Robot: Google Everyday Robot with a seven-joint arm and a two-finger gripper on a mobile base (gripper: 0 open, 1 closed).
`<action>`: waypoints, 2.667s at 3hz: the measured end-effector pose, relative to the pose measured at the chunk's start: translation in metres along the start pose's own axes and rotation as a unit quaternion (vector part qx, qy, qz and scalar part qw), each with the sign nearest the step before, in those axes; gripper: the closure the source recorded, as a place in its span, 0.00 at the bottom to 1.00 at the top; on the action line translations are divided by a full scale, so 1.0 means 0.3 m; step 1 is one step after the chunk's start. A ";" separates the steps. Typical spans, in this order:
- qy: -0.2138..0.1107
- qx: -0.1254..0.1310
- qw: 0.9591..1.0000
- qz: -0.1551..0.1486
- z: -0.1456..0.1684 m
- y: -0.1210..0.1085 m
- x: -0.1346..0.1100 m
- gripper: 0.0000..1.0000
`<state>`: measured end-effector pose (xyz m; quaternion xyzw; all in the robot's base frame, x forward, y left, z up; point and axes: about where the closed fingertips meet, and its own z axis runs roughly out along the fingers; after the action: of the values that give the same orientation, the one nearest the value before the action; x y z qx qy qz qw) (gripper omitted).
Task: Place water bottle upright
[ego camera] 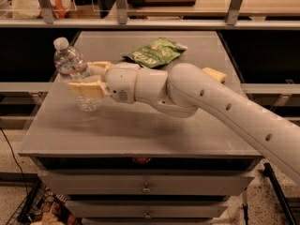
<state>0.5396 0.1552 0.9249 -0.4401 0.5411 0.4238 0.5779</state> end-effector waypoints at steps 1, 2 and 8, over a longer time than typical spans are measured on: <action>-0.006 -0.004 1.000 0.007 0.007 0.005 0.011 1.00; -0.006 -0.007 1.000 0.011 0.010 0.007 0.015 1.00; 0.004 -0.028 0.999 0.025 0.029 0.013 0.028 0.00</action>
Offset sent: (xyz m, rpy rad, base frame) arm 0.0010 0.0023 -0.0094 0.0202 0.0389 0.0222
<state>0.5383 0.1647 0.9166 -0.4440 0.5425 0.4511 0.5523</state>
